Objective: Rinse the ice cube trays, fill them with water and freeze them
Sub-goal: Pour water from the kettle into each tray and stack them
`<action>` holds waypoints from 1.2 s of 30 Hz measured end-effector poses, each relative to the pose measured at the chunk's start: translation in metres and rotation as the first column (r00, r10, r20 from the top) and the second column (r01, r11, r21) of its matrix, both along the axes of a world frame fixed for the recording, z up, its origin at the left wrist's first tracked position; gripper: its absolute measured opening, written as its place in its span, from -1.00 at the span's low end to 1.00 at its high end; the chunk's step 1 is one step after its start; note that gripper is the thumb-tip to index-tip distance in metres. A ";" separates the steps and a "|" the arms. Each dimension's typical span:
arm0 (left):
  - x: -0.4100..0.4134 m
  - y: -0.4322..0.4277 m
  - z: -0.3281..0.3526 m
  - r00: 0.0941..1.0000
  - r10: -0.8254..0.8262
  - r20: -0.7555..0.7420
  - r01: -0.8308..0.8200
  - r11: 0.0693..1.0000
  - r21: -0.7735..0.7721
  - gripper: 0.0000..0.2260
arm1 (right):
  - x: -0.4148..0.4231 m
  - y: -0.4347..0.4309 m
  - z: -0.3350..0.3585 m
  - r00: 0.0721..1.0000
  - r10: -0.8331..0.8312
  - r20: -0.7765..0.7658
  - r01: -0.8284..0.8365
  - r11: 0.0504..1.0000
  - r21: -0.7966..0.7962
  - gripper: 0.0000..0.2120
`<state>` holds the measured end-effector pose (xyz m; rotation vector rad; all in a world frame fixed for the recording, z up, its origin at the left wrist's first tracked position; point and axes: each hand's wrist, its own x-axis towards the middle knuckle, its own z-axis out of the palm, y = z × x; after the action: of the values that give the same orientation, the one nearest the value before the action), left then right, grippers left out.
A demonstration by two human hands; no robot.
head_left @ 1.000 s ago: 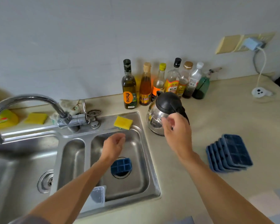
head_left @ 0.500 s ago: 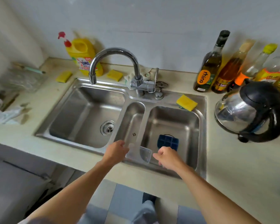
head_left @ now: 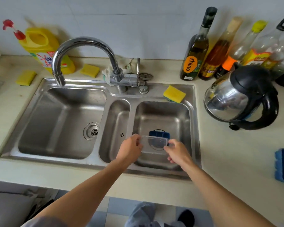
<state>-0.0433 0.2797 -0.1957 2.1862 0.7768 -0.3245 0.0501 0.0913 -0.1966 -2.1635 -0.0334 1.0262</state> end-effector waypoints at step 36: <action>0.089 -0.011 -0.140 0.946 0.187 -0.266 -0.203 0.978 -0.036 -0.90 | 0.059 0.027 -0.128 0.984 -0.177 -0.011 0.170 0.957 -0.235 -0.83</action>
<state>0.0453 0.2686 -0.3359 2.0099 1.1051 -0.5361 0.1093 0.1187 -0.3246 -2.3113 0.3024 1.0038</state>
